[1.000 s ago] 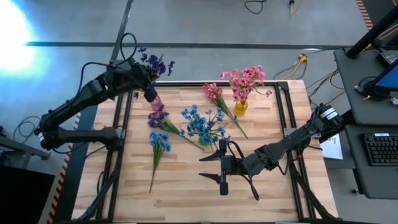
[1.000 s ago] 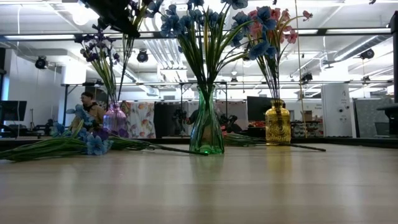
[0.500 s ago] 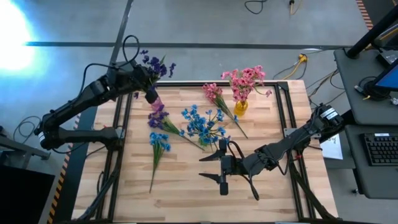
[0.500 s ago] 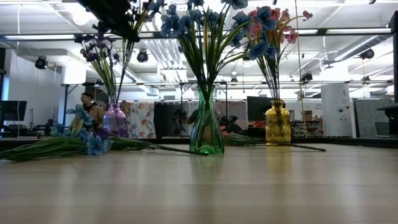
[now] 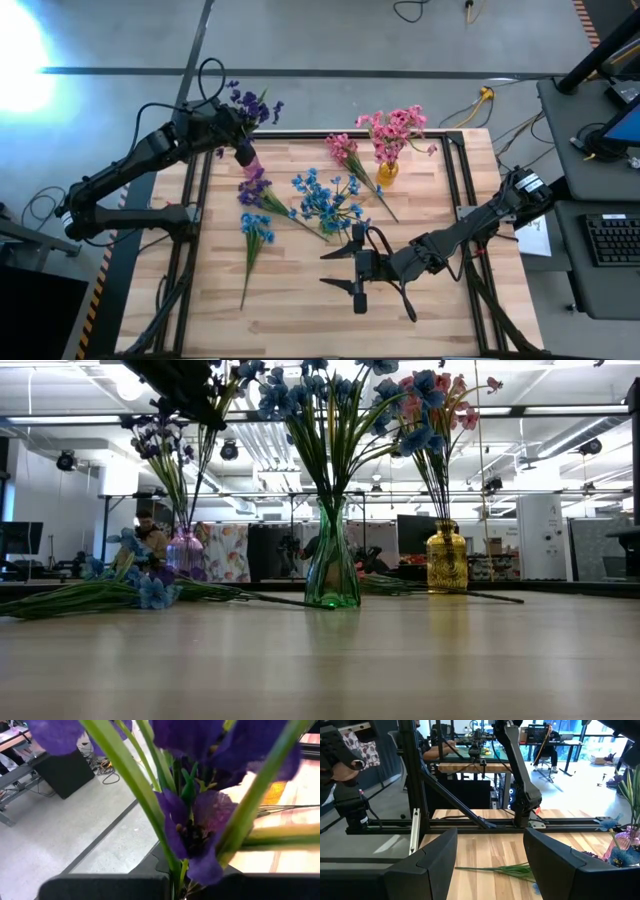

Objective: Sort flowers into vase by color
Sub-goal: Put the right violet flowers into the violet vase

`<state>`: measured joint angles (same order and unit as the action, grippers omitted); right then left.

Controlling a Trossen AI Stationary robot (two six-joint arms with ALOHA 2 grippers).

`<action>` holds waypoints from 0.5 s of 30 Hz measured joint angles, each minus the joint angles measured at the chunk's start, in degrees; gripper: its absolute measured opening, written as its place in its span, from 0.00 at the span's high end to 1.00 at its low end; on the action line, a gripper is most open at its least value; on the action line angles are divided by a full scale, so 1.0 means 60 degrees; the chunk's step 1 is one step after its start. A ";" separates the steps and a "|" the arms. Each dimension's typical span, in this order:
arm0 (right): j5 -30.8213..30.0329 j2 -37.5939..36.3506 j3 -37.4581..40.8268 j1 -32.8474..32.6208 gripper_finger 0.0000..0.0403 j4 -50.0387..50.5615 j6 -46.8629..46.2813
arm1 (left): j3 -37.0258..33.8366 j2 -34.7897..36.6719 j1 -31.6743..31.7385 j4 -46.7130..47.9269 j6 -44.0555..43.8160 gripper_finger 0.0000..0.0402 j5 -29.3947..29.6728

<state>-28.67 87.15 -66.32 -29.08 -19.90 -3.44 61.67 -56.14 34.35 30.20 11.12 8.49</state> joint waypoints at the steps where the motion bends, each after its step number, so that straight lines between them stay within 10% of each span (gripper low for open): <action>1: 0.0003 -0.0003 0.0000 -0.0001 0.45 0.0000 -0.0003 | -0.0001 0.0000 0.0000 -0.0001 -0.0018 1.00 -0.0003; 15: 0.0010 0.0000 0.0000 0.0000 0.45 0.0000 -0.0004 | -0.0079 0.0004 -0.0002 -0.0022 -0.0118 1.00 0.0000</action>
<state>-28.60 87.15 -66.32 -29.08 -19.90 -3.46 61.20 -56.12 34.34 30.06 10.41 8.49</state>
